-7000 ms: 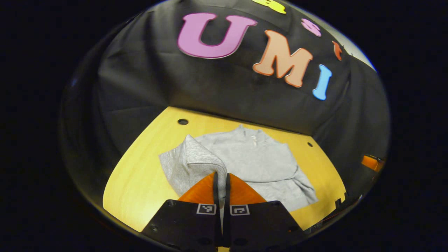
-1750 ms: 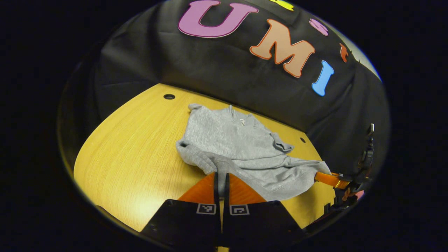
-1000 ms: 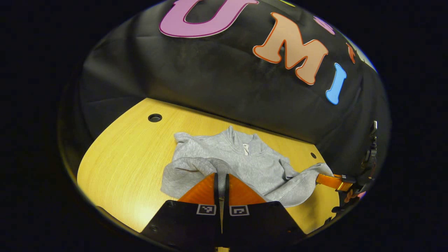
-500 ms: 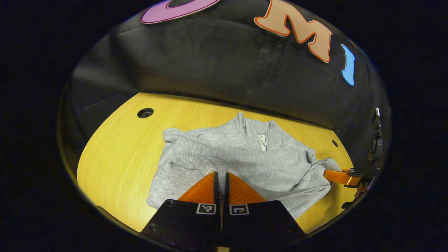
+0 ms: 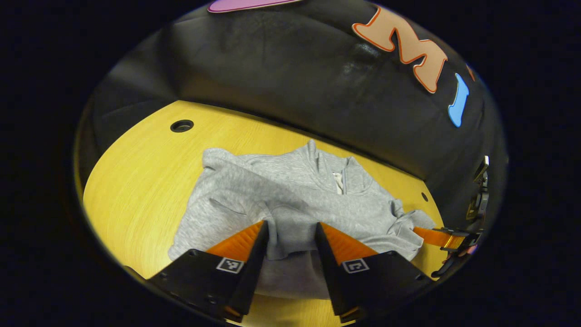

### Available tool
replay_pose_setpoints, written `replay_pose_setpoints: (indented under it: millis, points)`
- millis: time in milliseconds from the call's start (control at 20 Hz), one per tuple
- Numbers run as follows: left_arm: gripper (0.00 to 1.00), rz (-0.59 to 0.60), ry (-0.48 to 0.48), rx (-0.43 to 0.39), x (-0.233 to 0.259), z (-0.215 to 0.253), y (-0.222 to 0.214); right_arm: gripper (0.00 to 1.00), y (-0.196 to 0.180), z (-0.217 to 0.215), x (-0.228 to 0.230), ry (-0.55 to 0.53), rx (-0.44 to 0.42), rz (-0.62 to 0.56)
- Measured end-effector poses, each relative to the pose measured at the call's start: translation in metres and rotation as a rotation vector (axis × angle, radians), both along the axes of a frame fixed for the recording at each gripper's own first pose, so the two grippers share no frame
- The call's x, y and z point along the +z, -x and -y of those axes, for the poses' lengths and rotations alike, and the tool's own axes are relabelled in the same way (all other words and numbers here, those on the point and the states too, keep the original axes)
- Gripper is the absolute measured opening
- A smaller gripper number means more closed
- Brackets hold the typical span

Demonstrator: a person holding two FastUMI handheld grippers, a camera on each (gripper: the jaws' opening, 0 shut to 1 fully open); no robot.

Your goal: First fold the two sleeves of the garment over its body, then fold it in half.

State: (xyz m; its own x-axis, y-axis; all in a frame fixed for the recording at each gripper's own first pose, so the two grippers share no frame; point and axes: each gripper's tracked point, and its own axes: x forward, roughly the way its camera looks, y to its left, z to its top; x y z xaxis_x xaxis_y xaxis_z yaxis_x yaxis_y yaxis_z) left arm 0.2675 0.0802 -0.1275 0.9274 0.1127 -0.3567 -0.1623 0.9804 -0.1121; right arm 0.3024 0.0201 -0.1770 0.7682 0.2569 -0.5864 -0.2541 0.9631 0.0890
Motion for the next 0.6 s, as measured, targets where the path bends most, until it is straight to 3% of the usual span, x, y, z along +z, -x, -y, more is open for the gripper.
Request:
replay_pose_setpoints:
  millis: [50, 200, 300, 350, 400, 450, 500, 600]
  points:
    - [0.65, -0.019, -0.026, -0.002, -0.001, 0.001, 0.001, 0.68, 0.000, -0.001, 0.001, 0.014, 0.006, 0.007]
    - [0.75, -0.052, -0.113, -0.010, 0.007, 0.006, 0.008, 0.80, 0.008, -0.005, 0.017, 0.038, 0.027, 0.051]
    - [0.80, -0.041, -0.159, -0.028, 0.023, 0.015, 0.017, 0.96, 0.015, -0.006, 0.036, 0.074, 0.042, 0.106]
    - [0.86, -0.028, -0.171, -0.046, 0.032, 0.023, 0.023, 0.96, 0.023, -0.009, 0.046, 0.077, 0.057, 0.125]
    - [0.86, -0.012, -0.182, -0.066, 0.042, 0.031, 0.031, 0.91, 0.033, -0.011, 0.056, 0.082, 0.072, 0.143]
    - [0.86, 0.005, -0.196, -0.085, 0.054, 0.038, 0.039, 0.96, 0.042, -0.012, 0.066, 0.096, 0.083, 0.166]
    - [0.89, 0.027, -0.217, -0.096, 0.067, 0.043, 0.049, 0.96, 0.051, -0.014, 0.079, 0.110, 0.097, 0.194]
    - [0.87, 0.082, -0.254, -0.125, 0.093, 0.055, 0.072, 0.96, 0.074, -0.021, 0.101, 0.122, 0.119, 0.243]
